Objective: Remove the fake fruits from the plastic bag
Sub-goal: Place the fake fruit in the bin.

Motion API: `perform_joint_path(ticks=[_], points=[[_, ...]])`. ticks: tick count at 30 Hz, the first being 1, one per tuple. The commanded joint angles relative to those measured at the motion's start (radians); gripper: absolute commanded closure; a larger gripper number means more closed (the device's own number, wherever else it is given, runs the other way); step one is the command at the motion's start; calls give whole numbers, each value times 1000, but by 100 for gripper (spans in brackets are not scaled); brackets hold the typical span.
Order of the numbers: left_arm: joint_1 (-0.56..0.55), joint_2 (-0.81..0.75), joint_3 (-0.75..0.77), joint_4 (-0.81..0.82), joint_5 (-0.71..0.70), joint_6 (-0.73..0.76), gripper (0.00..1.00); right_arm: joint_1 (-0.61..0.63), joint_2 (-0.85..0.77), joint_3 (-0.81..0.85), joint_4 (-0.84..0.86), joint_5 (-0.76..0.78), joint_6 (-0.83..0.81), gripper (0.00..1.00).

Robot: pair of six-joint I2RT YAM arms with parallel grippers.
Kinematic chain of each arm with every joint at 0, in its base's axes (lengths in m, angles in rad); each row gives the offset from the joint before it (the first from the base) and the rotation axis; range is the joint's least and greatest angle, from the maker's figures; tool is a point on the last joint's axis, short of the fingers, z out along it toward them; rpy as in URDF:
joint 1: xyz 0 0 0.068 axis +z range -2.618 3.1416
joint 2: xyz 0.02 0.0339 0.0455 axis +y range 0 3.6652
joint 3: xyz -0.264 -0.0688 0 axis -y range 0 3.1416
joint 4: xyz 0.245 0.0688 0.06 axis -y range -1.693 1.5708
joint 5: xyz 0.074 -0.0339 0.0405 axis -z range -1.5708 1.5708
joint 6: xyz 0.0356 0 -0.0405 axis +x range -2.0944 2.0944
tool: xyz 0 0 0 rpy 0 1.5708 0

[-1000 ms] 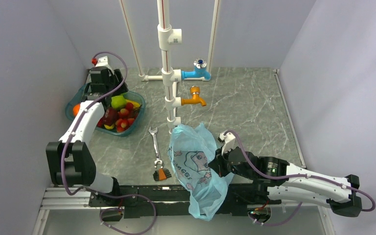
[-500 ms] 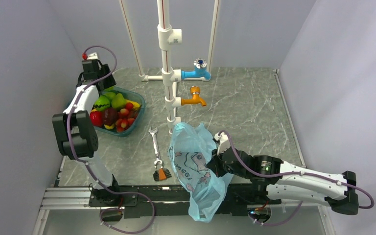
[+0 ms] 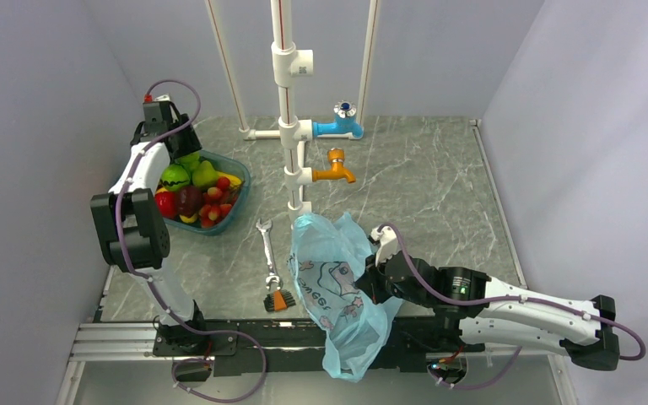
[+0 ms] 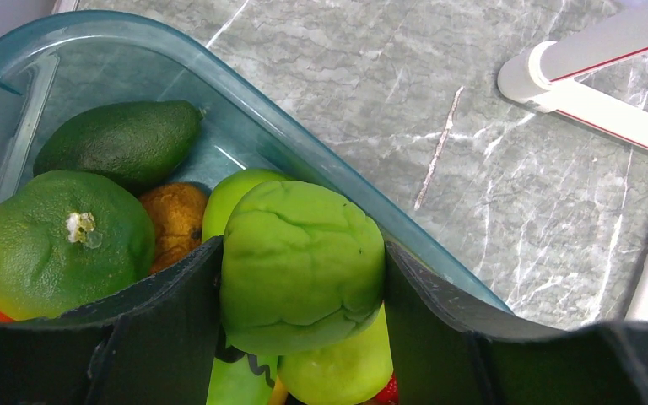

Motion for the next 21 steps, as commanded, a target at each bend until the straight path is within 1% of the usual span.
perform_joint_path(ticks=[1, 6, 11, 12, 13, 21], points=[[1, 12, 50, -27, 10, -1, 40, 3, -16, 37, 19, -8, 13, 100], [1, -17, 30, -10, 7, 0, 25, 3, -13, 36, 25, -15, 25, 100], [1, -17, 29, -8, 6, 3, 23, 3, -5, 40, 28, -18, 26, 100], [1, -16, 31, -10, 3, 4, 20, 3, -2, 40, 26, -18, 25, 100], [1, -17, 31, -11, 3, 4, 15, 3, -1, 41, 24, -17, 25, 100], [0, -77, 9, 0, -7, 2, 13, 3, -3, 29, 34, -19, 28, 100]])
